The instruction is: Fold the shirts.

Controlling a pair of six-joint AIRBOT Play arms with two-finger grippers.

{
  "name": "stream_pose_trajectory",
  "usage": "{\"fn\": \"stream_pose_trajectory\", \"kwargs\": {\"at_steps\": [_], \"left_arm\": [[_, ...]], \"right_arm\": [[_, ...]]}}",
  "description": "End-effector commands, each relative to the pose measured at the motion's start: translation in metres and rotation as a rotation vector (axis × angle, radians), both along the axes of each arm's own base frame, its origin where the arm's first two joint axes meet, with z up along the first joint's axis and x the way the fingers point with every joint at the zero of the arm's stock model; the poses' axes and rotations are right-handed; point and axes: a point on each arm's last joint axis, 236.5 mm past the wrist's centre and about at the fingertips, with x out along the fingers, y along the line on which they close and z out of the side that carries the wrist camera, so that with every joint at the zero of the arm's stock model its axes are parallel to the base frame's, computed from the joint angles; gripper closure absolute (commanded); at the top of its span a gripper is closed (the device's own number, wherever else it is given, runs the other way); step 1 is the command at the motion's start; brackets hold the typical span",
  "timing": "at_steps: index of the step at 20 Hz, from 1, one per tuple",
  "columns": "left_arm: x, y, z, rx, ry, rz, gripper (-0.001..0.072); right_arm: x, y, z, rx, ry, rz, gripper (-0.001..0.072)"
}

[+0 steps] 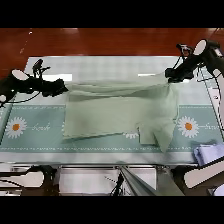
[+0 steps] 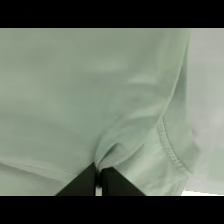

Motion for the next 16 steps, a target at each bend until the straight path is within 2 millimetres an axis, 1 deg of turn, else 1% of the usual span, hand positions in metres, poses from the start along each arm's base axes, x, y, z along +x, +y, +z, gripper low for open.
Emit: {"fn": "stream_pose_trajectory", "kwargs": {"at_steps": [1, 2, 3, 4, 6, 7, 8, 9, 10, 11, 12, 13, 14, 16], "left_arm": [[-0.012, -0.003, -0.004, -0.021, 0.057, -0.017, 0.0280], [-0.019, -0.003, -0.001, -0.032, 0.081, -0.037, 0.0279], [-0.027, -0.001, 0.004, -0.045, 0.105, -0.072, 0.0280], [-0.038, 0.003, 0.010, -0.054, 0.137, -0.112, 0.0280], [-0.067, 0.024, 0.021, -0.057, 0.233, -0.154, 0.0280], [-0.082, 0.033, 0.025, -0.062, 0.276, -0.161, 0.0280], [-0.098, 0.040, 0.026, -0.061, 0.321, -0.170, 0.0280], [-0.116, 0.044, 0.025, -0.068, 0.368, -0.174, 0.0279], [-0.135, 0.042, 0.024, -0.093, 0.412, -0.174, 0.0256], [-0.153, 0.036, 0.020, -0.114, 0.446, -0.175, 0.0225], [-0.172, 0.029, 0.013, -0.128, 0.481, -0.178, 0.0170], [-0.188, 0.023, 0.004, -0.140, 0.512, -0.175, 0.0140], [-0.203, 0.018, -0.006, -0.152, 0.541, -0.169, 0.0094], [-0.230, 0.008, -0.021, -0.181, 0.592, -0.183, 0.0090]], "right_arm": [[-0.013, -0.001, -0.004, -0.012, 0.049, 0.029, 0.0356], [-0.021, -0.004, -0.002, -0.029, 0.076, 0.084, 0.0270], [-0.033, -0.014, 0.002, -0.075, 0.112, 0.125, 0.0270], [-0.046, -0.028, 0.012, -0.114, 0.150, 0.116, 0.0270], [-0.078, -0.048, 0.039, -0.145, 0.222, 0.073, 0.0272], [-0.088, -0.063, 0.052, -0.167, 0.228, 0.039, 0.0273], [-0.098, -0.075, 0.065, -0.167, 0.225, -0.003, 0.0272], [-0.111, -0.086, 0.072, -0.154, 0.228, -0.041, 0.0269], [-0.125, -0.095, 0.073, -0.138, 0.238, -0.076, 0.0266], [-0.142, -0.100, 0.069, -0.102, 0.252, -0.111, 0.0233], [-0.158, -0.098, 0.060, -0.043, 0.264, -0.136, 0.0151], [-0.172, -0.090, 0.049, 0.043, 0.270, -0.158, 0.0117], [-0.181, -0.080, 0.039, 0.123, 0.262, -0.172, 0.0113], [-0.190, -0.065, 0.021, 0.245, 0.220, -0.203, 0.0113]]}}
